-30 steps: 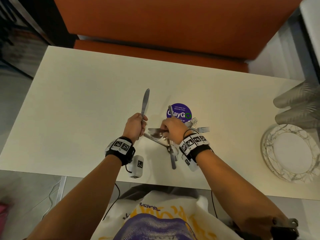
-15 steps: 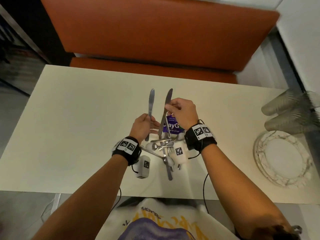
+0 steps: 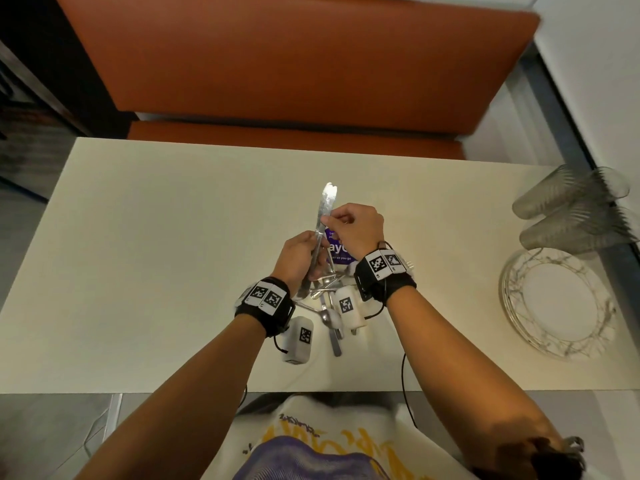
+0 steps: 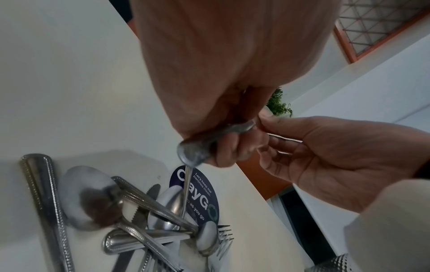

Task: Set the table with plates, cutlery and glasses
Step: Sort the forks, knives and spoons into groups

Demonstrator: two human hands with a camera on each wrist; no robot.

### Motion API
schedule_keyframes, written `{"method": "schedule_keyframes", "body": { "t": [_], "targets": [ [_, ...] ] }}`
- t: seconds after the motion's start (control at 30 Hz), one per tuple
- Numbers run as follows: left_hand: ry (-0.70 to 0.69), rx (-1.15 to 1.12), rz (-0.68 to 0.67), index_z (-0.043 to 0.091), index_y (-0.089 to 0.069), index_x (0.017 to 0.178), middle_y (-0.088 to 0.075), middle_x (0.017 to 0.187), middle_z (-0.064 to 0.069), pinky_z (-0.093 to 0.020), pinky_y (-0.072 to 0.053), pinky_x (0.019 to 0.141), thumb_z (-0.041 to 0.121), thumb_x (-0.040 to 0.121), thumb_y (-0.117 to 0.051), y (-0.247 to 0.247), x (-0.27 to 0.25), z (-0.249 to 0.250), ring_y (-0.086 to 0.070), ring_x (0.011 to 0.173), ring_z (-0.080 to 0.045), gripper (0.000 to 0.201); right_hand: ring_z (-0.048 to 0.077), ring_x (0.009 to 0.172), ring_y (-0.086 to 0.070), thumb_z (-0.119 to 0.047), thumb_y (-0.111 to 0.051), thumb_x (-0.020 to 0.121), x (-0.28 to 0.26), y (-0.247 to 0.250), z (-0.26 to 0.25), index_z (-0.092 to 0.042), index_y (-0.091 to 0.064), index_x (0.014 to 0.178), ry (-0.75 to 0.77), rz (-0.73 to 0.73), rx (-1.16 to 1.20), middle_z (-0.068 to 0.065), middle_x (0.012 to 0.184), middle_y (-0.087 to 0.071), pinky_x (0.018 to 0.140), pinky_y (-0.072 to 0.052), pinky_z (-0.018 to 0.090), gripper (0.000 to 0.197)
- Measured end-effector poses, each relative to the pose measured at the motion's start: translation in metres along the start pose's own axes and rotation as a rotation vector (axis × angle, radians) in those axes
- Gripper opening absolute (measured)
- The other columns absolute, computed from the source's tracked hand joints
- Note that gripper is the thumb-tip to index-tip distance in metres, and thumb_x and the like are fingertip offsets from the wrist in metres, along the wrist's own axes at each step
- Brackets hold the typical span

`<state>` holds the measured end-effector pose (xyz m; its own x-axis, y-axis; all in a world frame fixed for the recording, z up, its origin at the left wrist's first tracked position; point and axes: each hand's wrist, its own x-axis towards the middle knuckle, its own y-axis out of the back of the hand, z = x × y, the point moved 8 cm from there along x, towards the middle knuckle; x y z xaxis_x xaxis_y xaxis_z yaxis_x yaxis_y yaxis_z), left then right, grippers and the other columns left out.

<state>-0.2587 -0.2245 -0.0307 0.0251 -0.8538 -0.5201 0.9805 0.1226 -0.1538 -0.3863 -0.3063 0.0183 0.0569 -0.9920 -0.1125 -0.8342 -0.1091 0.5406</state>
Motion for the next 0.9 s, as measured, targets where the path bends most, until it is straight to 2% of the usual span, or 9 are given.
{"method": "schedule_keyframes", "body": {
  "t": [0.07, 0.13, 0.2, 0.37, 0.57, 0.63, 0.73, 0.83, 0.9],
  "targets": [
    [0.002, -0.006, -0.003, 0.005, -0.061, 0.098, -0.052, 0.064, -0.005, -0.031, -0.027, 0.049, 0.018, 0.11, -0.036, 0.001, -0.001, -0.001, -0.036, 0.043, -0.016, 0.03, 0.007, 0.07, -0.069, -0.038, -0.074, 0.088, 0.002, 0.005, -0.003, -0.018, -0.076, 0.097, 0.018, 0.006, -0.028, -0.008, 0.082, -0.074, 0.073, -0.057, 0.023, 0.022],
    [0.003, -0.007, -0.01, 0.005, -0.061, 0.098, -0.05, 0.064, -0.005, -0.031, -0.026, 0.048, 0.018, 0.11, -0.035, 0.002, -0.003, 0.0, -0.034, 0.042, -0.016, 0.031, 0.011, 0.065, -0.071, -0.034, -0.067, 0.094, 0.008, 0.013, -0.001, -0.017, -0.073, 0.109, 0.003, 0.029, 0.027, -0.004, 0.083, -0.075, 0.072, -0.062, 0.03, 0.024],
    [0.004, 0.001, -0.022, 0.005, -0.062, 0.096, -0.051, 0.063, -0.006, -0.029, -0.026, 0.046, 0.018, 0.11, -0.034, 0.003, -0.005, 0.001, -0.034, 0.042, -0.015, 0.034, 0.011, 0.061, -0.071, -0.029, -0.064, 0.097, 0.014, 0.021, 0.0, -0.017, -0.072, 0.118, 0.007, 0.054, 0.048, -0.002, 0.083, -0.076, 0.069, -0.063, 0.03, 0.025],
    [0.021, -0.021, -0.048, 0.004, -0.063, 0.094, -0.053, 0.062, -0.008, -0.03, -0.026, 0.046, 0.02, 0.107, -0.036, 0.001, -0.005, 0.0, -0.034, 0.04, -0.017, 0.033, 0.006, 0.057, -0.067, -0.02, -0.062, 0.098, 0.021, 0.02, -0.007, -0.013, -0.073, 0.12, 0.068, 0.008, 0.075, 0.001, 0.079, -0.074, 0.064, -0.061, 0.022, 0.025],
    [0.025, -0.048, -0.088, 0.004, -0.063, 0.087, -0.046, 0.057, -0.009, -0.025, -0.026, 0.042, 0.017, 0.102, -0.038, 0.001, -0.004, 0.001, -0.03, 0.037, -0.015, 0.032, 0.006, 0.06, -0.071, -0.023, -0.063, 0.099, 0.02, 0.018, -0.011, -0.016, -0.069, 0.125, 0.113, -0.004, 0.074, 0.0, 0.079, -0.075, 0.063, -0.057, 0.015, 0.028],
    [0.04, -0.039, -0.084, 0.007, -0.064, 0.082, -0.044, 0.059, -0.008, -0.025, -0.025, 0.042, 0.019, 0.103, -0.038, 0.003, -0.002, 0.0, -0.03, 0.038, -0.015, 0.035, 0.008, 0.06, -0.071, -0.022, -0.064, 0.098, 0.021, 0.018, -0.011, -0.014, -0.071, 0.122, 0.108, -0.003, 0.092, 0.001, 0.079, -0.076, 0.065, -0.059, 0.019, 0.026],
    [0.068, -0.002, -0.079, 0.011, -0.059, 0.079, -0.044, 0.061, -0.003, -0.024, -0.025, 0.039, 0.02, 0.103, -0.036, 0.004, 0.0, -0.001, -0.03, 0.039, -0.014, 0.035, 0.015, 0.06, -0.073, -0.017, -0.065, 0.096, 0.025, 0.016, -0.01, -0.01, -0.073, 0.114, 0.07, -0.019, 0.134, 0.004, 0.075, -0.076, 0.068, -0.064, 0.032, 0.021],
    [0.113, 0.017, -0.072, 0.014, -0.053, 0.077, -0.046, 0.062, -0.002, -0.025, -0.026, 0.04, 0.022, 0.103, -0.036, 0.004, 0.002, -0.005, -0.033, 0.04, -0.014, 0.032, 0.019, 0.059, -0.073, -0.011, -0.065, 0.095, 0.028, 0.015, -0.01, -0.008, -0.073, 0.109, 0.031, -0.037, 0.168, 0.007, 0.072, -0.075, 0.066, -0.064, 0.035, 0.016],
    [0.135, 0.017, -0.072, 0.014, -0.053, 0.076, -0.047, 0.061, -0.003, -0.026, -0.031, 0.042, 0.024, 0.104, -0.035, 0.006, 0.005, -0.008, -0.038, 0.043, -0.018, 0.034, 0.021, 0.059, -0.073, -0.009, -0.065, 0.095, 0.03, 0.014, -0.012, -0.007, -0.073, 0.107, 0.029, -0.044, 0.183, 0.008, 0.071, -0.074, 0.066, -0.064, 0.036, 0.015]
  ]
}}
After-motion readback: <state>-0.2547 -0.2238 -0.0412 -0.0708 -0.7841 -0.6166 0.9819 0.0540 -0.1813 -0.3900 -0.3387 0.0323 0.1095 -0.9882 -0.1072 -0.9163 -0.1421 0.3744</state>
